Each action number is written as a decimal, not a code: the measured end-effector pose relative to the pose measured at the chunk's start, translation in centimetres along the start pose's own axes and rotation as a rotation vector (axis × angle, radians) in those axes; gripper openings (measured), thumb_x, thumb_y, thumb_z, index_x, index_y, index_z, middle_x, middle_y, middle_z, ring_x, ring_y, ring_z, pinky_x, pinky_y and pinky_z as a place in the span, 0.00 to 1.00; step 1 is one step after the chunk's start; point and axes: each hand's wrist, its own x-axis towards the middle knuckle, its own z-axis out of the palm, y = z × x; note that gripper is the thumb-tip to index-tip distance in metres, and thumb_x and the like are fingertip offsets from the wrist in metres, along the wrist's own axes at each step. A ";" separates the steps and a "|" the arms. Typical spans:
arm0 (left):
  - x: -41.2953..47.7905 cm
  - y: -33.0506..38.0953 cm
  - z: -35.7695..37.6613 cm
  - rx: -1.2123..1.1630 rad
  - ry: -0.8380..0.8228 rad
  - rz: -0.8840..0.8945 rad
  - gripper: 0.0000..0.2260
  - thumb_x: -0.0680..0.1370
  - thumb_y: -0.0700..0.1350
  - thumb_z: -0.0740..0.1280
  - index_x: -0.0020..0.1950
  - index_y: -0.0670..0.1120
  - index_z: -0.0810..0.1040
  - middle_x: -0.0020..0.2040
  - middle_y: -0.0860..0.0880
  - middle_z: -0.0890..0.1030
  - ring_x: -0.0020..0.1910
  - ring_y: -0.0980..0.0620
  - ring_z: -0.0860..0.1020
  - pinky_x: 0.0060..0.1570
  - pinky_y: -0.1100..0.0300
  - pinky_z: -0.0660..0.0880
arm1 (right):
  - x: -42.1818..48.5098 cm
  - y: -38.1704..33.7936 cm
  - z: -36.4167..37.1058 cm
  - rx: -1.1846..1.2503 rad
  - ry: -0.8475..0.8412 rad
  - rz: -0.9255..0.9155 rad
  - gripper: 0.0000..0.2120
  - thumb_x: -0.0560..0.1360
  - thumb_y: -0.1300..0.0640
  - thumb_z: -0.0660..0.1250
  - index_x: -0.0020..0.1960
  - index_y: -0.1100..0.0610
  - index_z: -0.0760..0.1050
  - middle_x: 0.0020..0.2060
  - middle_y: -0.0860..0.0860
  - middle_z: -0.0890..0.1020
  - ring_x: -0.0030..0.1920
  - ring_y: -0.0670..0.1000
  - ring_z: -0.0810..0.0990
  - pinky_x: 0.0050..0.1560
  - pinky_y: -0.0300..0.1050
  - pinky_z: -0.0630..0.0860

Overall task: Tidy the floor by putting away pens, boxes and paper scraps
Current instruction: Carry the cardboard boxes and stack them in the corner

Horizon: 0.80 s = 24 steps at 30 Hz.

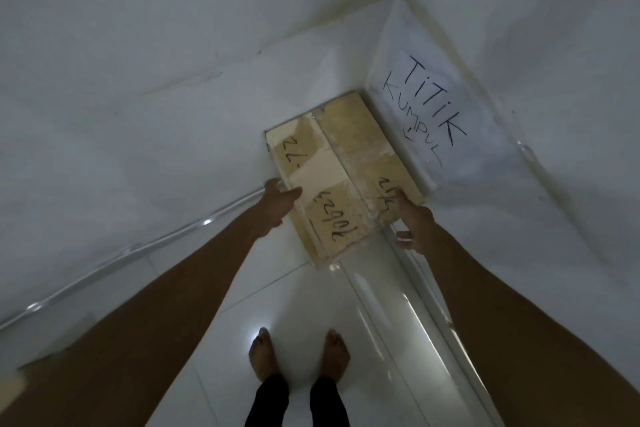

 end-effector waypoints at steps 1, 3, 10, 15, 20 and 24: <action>-1.2 -0.2 -0.5 0.025 0.013 0.001 0.31 0.79 0.51 0.64 0.77 0.52 0.51 0.61 0.45 0.71 0.54 0.48 0.73 0.48 0.58 0.69 | -1.2 0.4 0.1 -0.049 -0.006 -0.013 0.39 0.72 0.33 0.63 0.72 0.59 0.62 0.66 0.57 0.71 0.61 0.61 0.74 0.58 0.58 0.76; -3.3 -0.5 -1.8 0.069 0.033 0.005 0.30 0.79 0.52 0.64 0.76 0.51 0.53 0.60 0.42 0.72 0.55 0.47 0.74 0.48 0.57 0.69 | -3.6 0.7 0.3 -0.127 -0.024 -0.045 0.39 0.73 0.33 0.62 0.73 0.59 0.61 0.67 0.57 0.70 0.63 0.61 0.72 0.58 0.56 0.75; -11.5 -2.3 -6.8 0.150 0.084 0.056 0.26 0.80 0.50 0.63 0.75 0.44 0.59 0.66 0.42 0.70 0.64 0.45 0.69 0.58 0.56 0.64 | -11.7 0.0 1.6 -0.265 -0.076 -0.216 0.52 0.65 0.25 0.61 0.73 0.62 0.60 0.69 0.60 0.69 0.66 0.64 0.70 0.65 0.62 0.69; -16.3 -5.0 -9.9 0.213 0.115 0.072 0.27 0.79 0.51 0.63 0.75 0.43 0.60 0.72 0.42 0.65 0.69 0.44 0.66 0.64 0.54 0.63 | -17.3 1.2 3.0 -0.322 -0.118 -0.303 0.54 0.63 0.24 0.61 0.73 0.63 0.60 0.68 0.59 0.71 0.64 0.63 0.73 0.64 0.61 0.72; -21.1 -7.0 -11.3 0.199 0.162 0.146 0.27 0.79 0.50 0.63 0.74 0.41 0.61 0.73 0.42 0.64 0.70 0.44 0.66 0.66 0.56 0.63 | -22.4 2.3 3.8 -0.440 -0.152 -0.417 0.44 0.69 0.28 0.60 0.67 0.64 0.69 0.60 0.56 0.78 0.57 0.59 0.78 0.61 0.55 0.74; -25.0 -9.7 -12.2 0.179 0.215 0.191 0.24 0.79 0.50 0.63 0.72 0.40 0.65 0.70 0.44 0.67 0.67 0.46 0.67 0.63 0.58 0.63 | -25.1 3.7 4.1 -0.498 -0.192 -0.503 0.38 0.73 0.31 0.59 0.65 0.62 0.71 0.59 0.54 0.78 0.55 0.57 0.78 0.54 0.51 0.77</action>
